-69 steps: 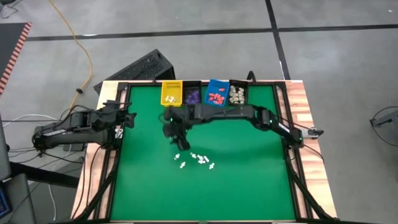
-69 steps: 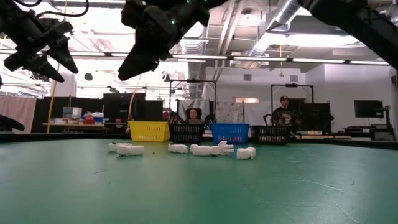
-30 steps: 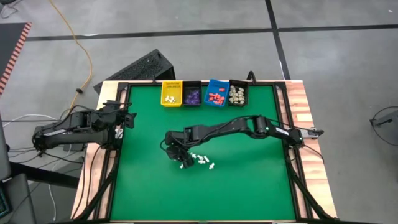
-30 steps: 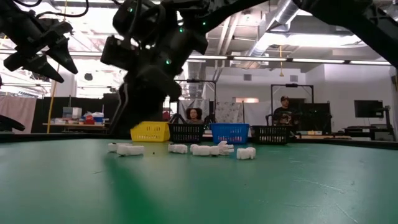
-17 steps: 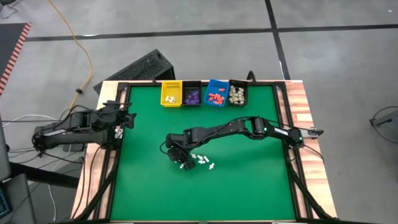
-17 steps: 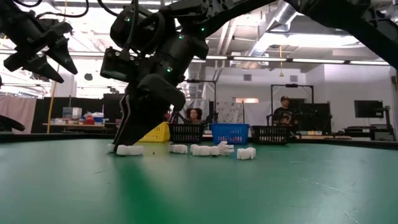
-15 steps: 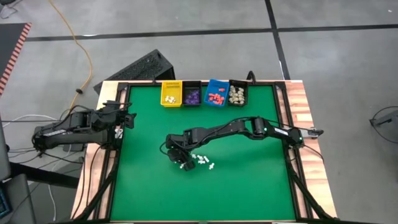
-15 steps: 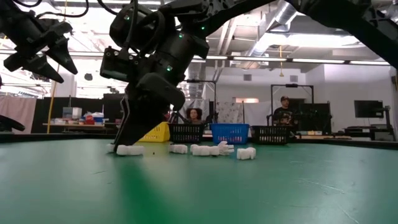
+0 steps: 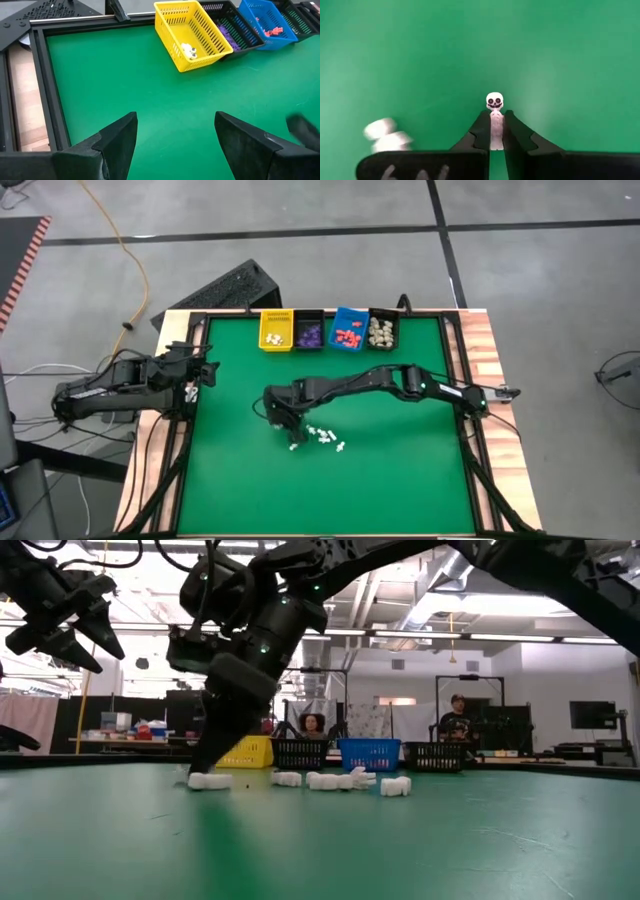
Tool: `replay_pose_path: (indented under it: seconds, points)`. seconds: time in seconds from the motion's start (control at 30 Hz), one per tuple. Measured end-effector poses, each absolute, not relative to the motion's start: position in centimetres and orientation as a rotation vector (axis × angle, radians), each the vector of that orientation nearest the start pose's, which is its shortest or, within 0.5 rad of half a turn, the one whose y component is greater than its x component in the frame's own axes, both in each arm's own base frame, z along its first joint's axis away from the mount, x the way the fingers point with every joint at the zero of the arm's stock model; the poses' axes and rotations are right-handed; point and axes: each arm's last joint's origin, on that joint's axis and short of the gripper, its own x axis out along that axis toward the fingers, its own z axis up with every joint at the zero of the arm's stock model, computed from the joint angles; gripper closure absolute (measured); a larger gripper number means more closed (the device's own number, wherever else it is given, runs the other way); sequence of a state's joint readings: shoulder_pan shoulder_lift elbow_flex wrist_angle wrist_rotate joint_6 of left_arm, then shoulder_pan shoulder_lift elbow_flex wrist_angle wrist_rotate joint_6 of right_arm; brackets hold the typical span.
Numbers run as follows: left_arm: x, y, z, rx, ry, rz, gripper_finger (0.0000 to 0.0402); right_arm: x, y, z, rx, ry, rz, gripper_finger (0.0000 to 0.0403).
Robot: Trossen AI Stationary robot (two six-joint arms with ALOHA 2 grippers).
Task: Sort Halloween decoration
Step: Put the white skeleton toy into the yellow basket
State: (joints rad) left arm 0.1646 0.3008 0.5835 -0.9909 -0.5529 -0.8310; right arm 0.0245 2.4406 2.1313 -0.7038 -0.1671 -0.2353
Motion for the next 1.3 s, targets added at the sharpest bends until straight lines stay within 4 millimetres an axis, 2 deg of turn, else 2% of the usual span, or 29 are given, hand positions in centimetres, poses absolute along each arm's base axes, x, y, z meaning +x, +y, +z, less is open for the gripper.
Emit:
replay_pose_path:
  seconds: [0.2, 0.37, 0.47, 0.57, 0.67, 0.77, 0.87, 1.13, 1.3]
  points:
    - [5.3, 2.4, 24.8, -0.622, 0.378, 0.930, 0.0145, 53.5, -1.6, 21.4, -0.158, 0.869, 0.156, 0.0353]
    - [5.3, 2.4, 24.8, -0.621, 0.375, 0.935, 0.0145, 53.5, -6.7, 24.4, -0.136, 0.796, -0.072, 0.0352]
    - [5.3, 2.4, 24.8, -0.620, 0.372, 0.939, 0.0145, 53.1, -10.1, 25.4, -0.100, 0.747, -0.216, 0.0351]
    - [5.3, 2.4, 24.8, -0.621, 0.372, 0.938, 0.0145, 52.3, -13.1, 25.9, 0.009, 0.727, -0.322, 0.0350]
    - [5.3, 2.5, 24.8, -0.621, 0.371, 0.939, 0.0145, 51.4, -16.0, 26.0, 0.128, 0.705, -0.409, 0.0348]
    - [5.3, 2.5, 24.8, -0.621, 0.371, 0.939, 0.0145, 50.7, -18.2, 26.0, 0.168, 0.696, -0.449, 0.0336]
    - [5.3, 2.5, 24.8, -0.621, 0.371, 0.939, 0.0145, 50.4, -19.2, 26.1, 0.179, 0.678, -0.443, 0.0308]
    - [5.3, 2.5, 24.8, -0.613, 0.364, 0.954, 0.0145, 49.8, -20.7, 26.2, 0.230, 0.667, -0.433, 0.0194]
    - [5.3, 2.5, 24.8, -0.612, 0.362, 0.957, 0.0145, 49.6, -21.2, 26.2, 0.234, 0.663, -0.447, 0.0176]
